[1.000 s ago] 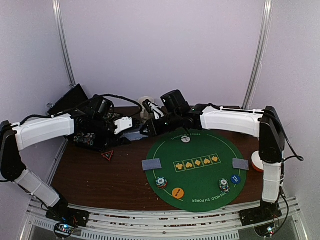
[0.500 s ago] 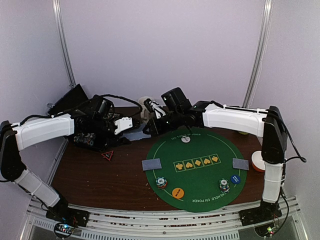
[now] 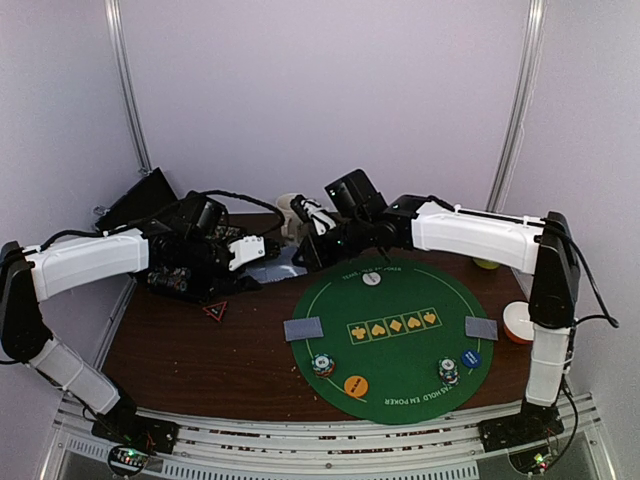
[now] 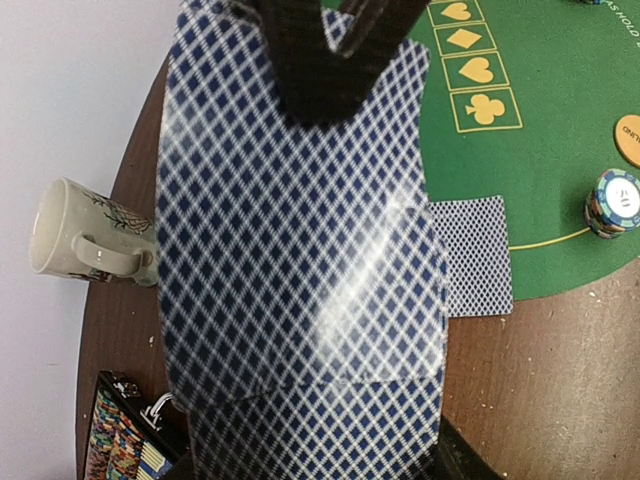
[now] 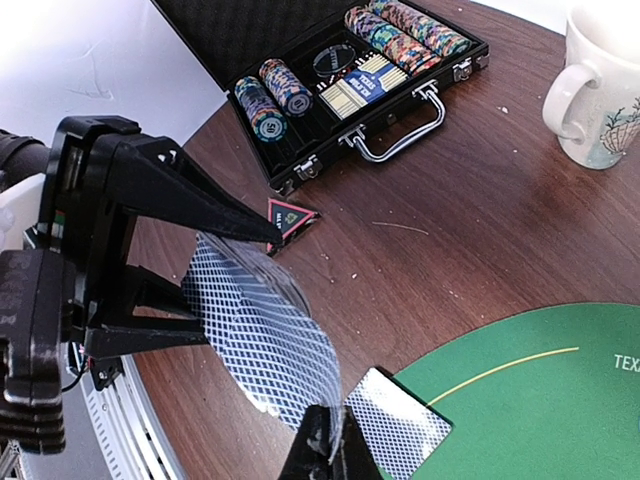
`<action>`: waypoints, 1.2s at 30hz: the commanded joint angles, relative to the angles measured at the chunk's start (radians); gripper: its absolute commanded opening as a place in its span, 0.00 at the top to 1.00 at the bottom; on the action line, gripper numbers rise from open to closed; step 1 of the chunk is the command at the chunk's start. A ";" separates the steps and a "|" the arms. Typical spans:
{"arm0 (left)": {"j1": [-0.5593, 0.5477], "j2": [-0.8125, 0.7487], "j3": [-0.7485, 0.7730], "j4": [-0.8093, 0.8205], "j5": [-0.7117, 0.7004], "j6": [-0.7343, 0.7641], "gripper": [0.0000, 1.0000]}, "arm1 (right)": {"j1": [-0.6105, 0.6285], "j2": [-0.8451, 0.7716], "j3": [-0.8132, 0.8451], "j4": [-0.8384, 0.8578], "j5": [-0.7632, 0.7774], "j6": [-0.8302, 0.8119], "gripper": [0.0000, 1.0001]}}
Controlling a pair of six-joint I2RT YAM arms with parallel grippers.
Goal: Distribute texas hold em gaming equipment
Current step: Pick up the poker card from the face-down deck piles, then place the poker card in the big blind area.
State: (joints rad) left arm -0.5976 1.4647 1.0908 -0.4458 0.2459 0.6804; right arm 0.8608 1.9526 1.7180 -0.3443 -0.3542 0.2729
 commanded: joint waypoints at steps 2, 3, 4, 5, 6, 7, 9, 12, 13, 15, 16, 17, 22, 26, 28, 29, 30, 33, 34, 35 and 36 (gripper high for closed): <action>-0.002 0.000 -0.002 0.038 0.013 0.009 0.47 | -0.007 -0.098 0.018 -0.016 -0.087 -0.050 1.00; -0.002 0.000 -0.001 0.038 0.012 0.010 0.47 | -0.009 -0.125 0.005 -0.006 -0.110 -0.058 1.00; -0.003 0.000 0.001 0.038 0.009 0.009 0.47 | -0.012 -0.145 -0.010 0.002 -0.127 -0.062 1.00; -0.002 0.000 0.003 0.038 0.006 0.007 0.47 | -0.019 -0.167 -0.033 0.009 -0.143 -0.064 1.00; -0.002 0.000 0.003 0.038 0.006 0.005 0.47 | -0.030 -0.194 -0.059 0.019 -0.163 -0.060 1.00; -0.003 0.000 0.004 0.038 0.006 0.004 0.47 | -0.043 -0.219 -0.088 0.034 -0.179 -0.048 1.00; -0.003 -0.001 0.007 0.037 0.005 0.001 0.47 | -0.085 -0.285 -0.170 0.093 -0.198 0.000 1.00; -0.004 -0.004 0.013 0.037 0.006 -0.007 0.47 | -0.178 -0.370 -0.327 0.224 -0.225 0.133 1.00; -0.003 -0.005 0.014 0.037 0.007 -0.007 0.47 | -0.212 -0.388 -0.388 0.279 -0.241 0.188 1.00; -0.002 -0.011 0.015 0.038 0.011 -0.007 0.47 | -0.248 -0.384 -0.466 0.325 -0.235 0.256 1.00; -0.002 -0.012 0.016 0.037 0.012 -0.007 0.47 | -0.249 -0.362 -0.480 0.318 -0.223 0.257 1.00; -0.002 -0.012 0.017 0.037 0.014 -0.008 0.47 | -0.243 -0.334 -0.483 0.315 -0.235 0.258 1.00; -0.004 -0.012 0.017 0.038 0.011 -0.010 0.47 | -0.162 -0.149 -0.432 0.410 -0.346 0.325 1.00; -0.004 -0.012 0.015 0.038 0.007 -0.008 0.47 | -0.110 0.017 -0.318 0.365 -0.386 0.328 1.00; -0.004 -0.012 0.015 0.037 0.006 -0.009 0.47 | -0.096 0.082 -0.294 0.376 -0.411 0.345 1.00; -0.004 -0.012 0.016 0.037 0.006 -0.008 0.47 | -0.091 0.103 -0.288 0.384 -0.417 0.355 1.00; -0.004 -0.012 0.014 0.037 0.006 -0.008 0.47 | -0.088 0.120 -0.282 0.383 -0.422 0.360 1.00; -0.004 -0.010 0.014 0.037 0.008 -0.008 0.47 | -0.086 0.160 -0.271 0.377 -0.430 0.365 1.00; -0.004 -0.008 0.012 0.038 0.009 -0.008 0.47 | -0.085 0.172 -0.267 0.375 -0.432 0.365 1.00; -0.004 -0.005 0.014 0.038 0.010 -0.008 0.47 | -0.086 0.183 -0.261 0.370 -0.439 0.362 1.00; -0.004 -0.002 0.014 0.037 0.010 -0.009 0.47 | -0.086 0.194 -0.252 0.357 -0.440 0.357 1.00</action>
State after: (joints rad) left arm -0.5976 1.4647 1.0904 -0.4446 0.2462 0.6792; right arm 0.7792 2.1159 1.4220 0.0143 -0.7540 0.6209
